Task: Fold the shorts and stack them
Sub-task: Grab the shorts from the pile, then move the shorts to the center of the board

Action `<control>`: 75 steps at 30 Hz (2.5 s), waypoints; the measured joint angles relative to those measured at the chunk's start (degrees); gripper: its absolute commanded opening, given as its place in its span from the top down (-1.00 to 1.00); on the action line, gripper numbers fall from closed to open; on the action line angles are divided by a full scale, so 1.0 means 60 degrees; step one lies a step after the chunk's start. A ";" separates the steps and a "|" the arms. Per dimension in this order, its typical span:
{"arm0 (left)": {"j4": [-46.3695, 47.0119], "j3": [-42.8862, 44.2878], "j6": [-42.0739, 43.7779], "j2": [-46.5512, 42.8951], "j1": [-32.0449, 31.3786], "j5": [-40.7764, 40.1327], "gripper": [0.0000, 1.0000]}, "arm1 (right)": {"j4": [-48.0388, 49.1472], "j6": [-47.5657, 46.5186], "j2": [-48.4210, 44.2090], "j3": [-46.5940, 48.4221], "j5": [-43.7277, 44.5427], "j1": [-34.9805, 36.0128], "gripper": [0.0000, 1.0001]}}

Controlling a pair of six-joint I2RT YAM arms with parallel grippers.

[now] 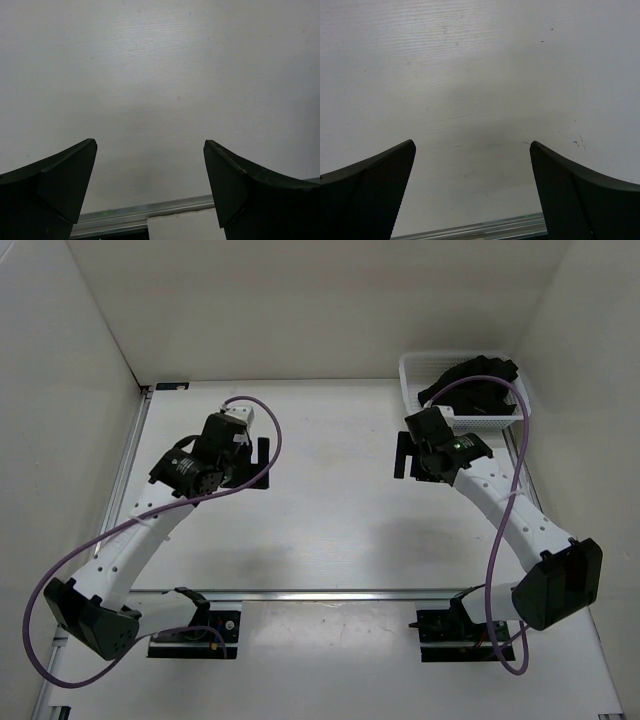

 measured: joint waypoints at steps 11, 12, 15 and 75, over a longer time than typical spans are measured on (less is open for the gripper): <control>0.0725 0.0565 0.0004 -0.0328 0.0011 -0.0197 -1.00 | 0.0226 -0.0073 -0.0528 0.0076 0.0149 -0.0841 -0.01; 0.0772 0.0608 -0.0015 -0.0313 0.0011 -0.0178 -1.00 | 0.0208 -0.0102 -0.0382 0.0229 0.0062 -0.1209 0.08; 0.0834 0.0710 -0.0055 -0.0204 0.0011 -0.0124 -1.00 | 0.0200 -0.0251 0.0379 0.1140 -0.0331 -0.2404 0.25; 0.0215 0.3574 -0.0721 0.2342 0.2288 0.1268 -1.00 | 0.0958 -0.1559 0.0266 0.9216 -0.4947 -0.0495 1.00</control>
